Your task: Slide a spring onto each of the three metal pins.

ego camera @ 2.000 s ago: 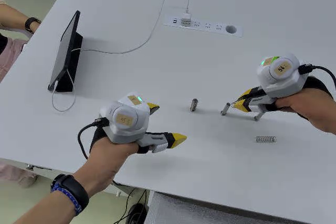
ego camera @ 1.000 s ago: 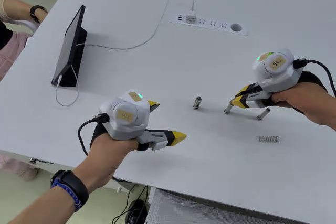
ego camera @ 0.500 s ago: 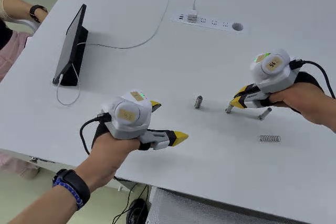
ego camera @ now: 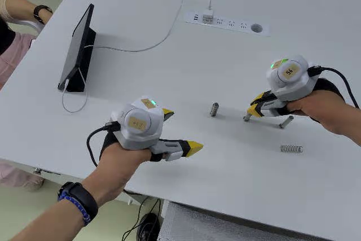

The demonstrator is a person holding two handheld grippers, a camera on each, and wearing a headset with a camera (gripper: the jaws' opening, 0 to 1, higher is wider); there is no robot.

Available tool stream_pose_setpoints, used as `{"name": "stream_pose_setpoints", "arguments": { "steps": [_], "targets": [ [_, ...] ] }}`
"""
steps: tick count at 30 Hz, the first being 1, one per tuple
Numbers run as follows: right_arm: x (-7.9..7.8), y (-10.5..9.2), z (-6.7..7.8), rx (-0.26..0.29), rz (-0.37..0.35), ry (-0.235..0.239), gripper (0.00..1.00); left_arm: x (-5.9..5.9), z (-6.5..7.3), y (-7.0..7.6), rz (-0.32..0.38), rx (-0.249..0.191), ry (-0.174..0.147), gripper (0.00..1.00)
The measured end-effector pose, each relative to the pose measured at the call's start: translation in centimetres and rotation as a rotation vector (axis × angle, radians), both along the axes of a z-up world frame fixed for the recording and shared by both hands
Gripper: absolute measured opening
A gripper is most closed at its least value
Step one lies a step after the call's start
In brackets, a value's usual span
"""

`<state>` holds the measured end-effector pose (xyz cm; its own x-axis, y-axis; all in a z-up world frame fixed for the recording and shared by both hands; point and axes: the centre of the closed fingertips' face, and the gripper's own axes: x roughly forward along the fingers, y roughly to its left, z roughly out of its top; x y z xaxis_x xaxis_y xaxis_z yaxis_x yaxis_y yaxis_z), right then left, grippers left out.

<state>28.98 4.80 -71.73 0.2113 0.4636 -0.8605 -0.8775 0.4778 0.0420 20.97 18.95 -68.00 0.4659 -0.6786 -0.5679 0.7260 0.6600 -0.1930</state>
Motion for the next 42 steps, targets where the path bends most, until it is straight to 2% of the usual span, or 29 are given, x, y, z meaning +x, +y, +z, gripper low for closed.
{"name": "stream_pose_setpoints", "arguments": {
  "steps": [17,26,30,36,42],
  "targets": [
    [-0.3,0.0,-2.4,-0.014,-0.017,0.003,0.13,0.1,0.1,0.1,0.001,0.002,0.004,0.68],
    [-0.3,0.1,-3.1,-0.005,-0.042,0.013,0.14,0.1,0.0,0.0,-0.001,0.006,0.006,0.68],
    [-0.5,-0.2,-3.1,-0.009,-0.052,0.009,0.20,0.1,-0.1,-0.1,-0.003,0.006,0.007,0.68],
    [-0.9,-1.1,-2.4,0.014,-0.081,0.009,0.28,-0.1,-0.1,-0.3,-0.008,0.006,0.009,0.68],
    [-1.4,-2.0,-1.7,0.025,-0.117,-0.020,0.35,-0.2,-0.1,-0.7,-0.016,0.004,0.011,0.68]
  ]
}}
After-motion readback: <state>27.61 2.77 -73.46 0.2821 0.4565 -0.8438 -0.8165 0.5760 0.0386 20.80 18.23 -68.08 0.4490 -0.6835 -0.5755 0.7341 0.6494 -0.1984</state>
